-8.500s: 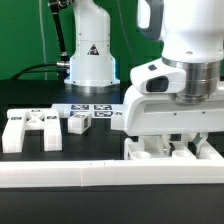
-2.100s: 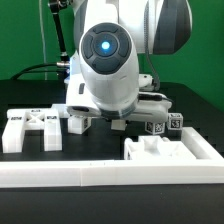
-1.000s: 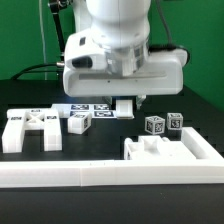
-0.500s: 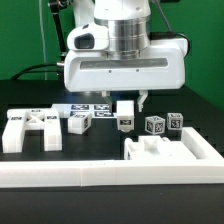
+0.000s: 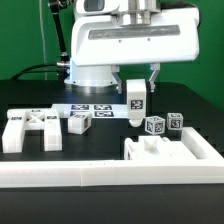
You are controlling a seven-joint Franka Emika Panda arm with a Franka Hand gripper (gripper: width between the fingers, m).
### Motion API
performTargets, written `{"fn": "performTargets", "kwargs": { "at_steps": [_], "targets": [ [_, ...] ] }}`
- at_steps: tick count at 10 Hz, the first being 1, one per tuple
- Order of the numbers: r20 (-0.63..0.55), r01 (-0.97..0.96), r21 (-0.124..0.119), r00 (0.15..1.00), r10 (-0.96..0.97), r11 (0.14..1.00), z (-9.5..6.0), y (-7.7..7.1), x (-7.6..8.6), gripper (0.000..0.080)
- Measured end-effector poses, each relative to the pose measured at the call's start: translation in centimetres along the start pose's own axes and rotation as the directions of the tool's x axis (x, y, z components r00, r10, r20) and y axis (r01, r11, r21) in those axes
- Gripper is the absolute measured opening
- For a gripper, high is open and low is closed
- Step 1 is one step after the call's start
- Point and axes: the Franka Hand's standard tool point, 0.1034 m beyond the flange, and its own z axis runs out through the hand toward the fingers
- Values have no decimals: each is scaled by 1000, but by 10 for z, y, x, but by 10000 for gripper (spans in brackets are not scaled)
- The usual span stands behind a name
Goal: Assemble chair
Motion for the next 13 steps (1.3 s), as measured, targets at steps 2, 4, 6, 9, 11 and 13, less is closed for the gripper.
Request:
{"fn": "performTargets", "kwargs": {
  "at_steps": [2, 4, 6, 9, 11, 13],
  "targets": [
    [-124, 7, -6, 992, -8, 1000, 1, 1, -1, 291],
    [-271, 35, -6, 962, -35, 999, -6, -11, 12, 291],
    [-272, 51, -9, 961, -52, 999, -5, -13, 12, 291],
    [-268, 73, -8, 961, -73, 997, -1, -21, 15, 291],
    [-274, 146, -17, 951, -145, 989, 9, -35, 33, 291],
    [-276, 166, -20, 947, -165, 986, 12, -39, 37, 291]
  ]
}}
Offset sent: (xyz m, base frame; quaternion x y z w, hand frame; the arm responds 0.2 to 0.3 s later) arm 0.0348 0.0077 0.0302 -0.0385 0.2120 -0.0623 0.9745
